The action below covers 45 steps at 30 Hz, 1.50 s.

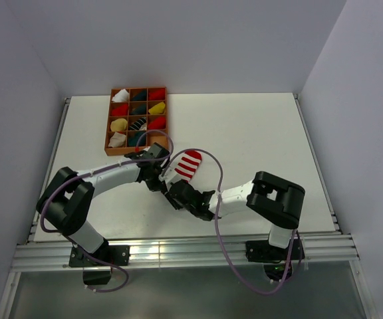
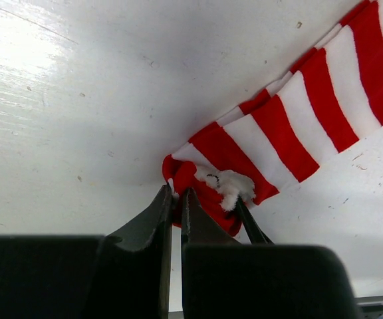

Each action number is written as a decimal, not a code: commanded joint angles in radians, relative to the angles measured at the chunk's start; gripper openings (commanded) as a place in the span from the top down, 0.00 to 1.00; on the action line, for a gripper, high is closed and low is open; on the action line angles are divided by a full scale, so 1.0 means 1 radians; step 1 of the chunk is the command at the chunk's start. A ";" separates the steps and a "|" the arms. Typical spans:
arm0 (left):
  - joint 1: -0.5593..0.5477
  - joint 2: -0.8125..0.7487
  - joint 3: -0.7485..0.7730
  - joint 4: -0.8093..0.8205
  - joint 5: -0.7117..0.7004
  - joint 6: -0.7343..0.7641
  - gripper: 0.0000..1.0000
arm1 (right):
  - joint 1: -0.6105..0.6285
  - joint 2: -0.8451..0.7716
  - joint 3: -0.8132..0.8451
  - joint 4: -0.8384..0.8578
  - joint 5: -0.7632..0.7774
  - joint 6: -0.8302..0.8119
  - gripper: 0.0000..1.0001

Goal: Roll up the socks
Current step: Roll the sock at the center of the board.

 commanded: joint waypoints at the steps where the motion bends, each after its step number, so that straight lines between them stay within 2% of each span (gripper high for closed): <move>1: 0.002 0.011 0.051 -0.014 0.023 0.028 0.99 | 0.022 0.062 0.049 -0.040 0.082 -0.021 0.54; 4: 0.013 0.014 0.060 -0.020 0.024 0.041 1.00 | 0.026 0.079 0.052 -0.065 0.110 -0.010 0.61; 8: 0.038 0.009 0.056 -0.012 0.030 0.053 1.00 | 0.026 0.073 0.050 -0.097 0.101 0.002 0.88; 11: 0.058 0.012 0.048 -0.002 0.049 0.059 0.99 | 0.023 0.062 0.053 -0.118 0.075 0.005 1.00; 16: 0.079 -0.015 0.016 0.046 0.060 0.042 0.86 | -0.004 0.053 0.073 -0.154 -0.065 0.016 1.00; 17: 0.084 -0.040 0.007 0.054 0.057 0.035 0.78 | -0.017 0.053 0.078 -0.172 -0.104 0.022 1.00; 21: 0.101 -0.112 -0.033 0.092 0.026 -0.008 0.60 | -0.090 0.044 0.087 -0.192 -0.314 0.054 1.00; 29: 0.147 -0.288 -0.157 0.187 -0.029 -0.099 0.59 | -0.236 0.103 0.142 -0.261 -0.571 0.134 1.00; 35: 0.147 -0.371 -0.268 0.291 0.010 -0.110 0.56 | -0.319 0.217 0.214 -0.301 -0.816 0.200 1.00; 40: 0.140 -0.402 -0.383 0.400 0.034 -0.145 0.52 | -0.385 0.292 0.248 -0.329 -0.895 0.252 1.00; 45: 0.134 -0.399 -0.435 0.477 0.040 -0.163 0.44 | -0.409 0.353 0.277 -0.361 -0.928 0.269 1.00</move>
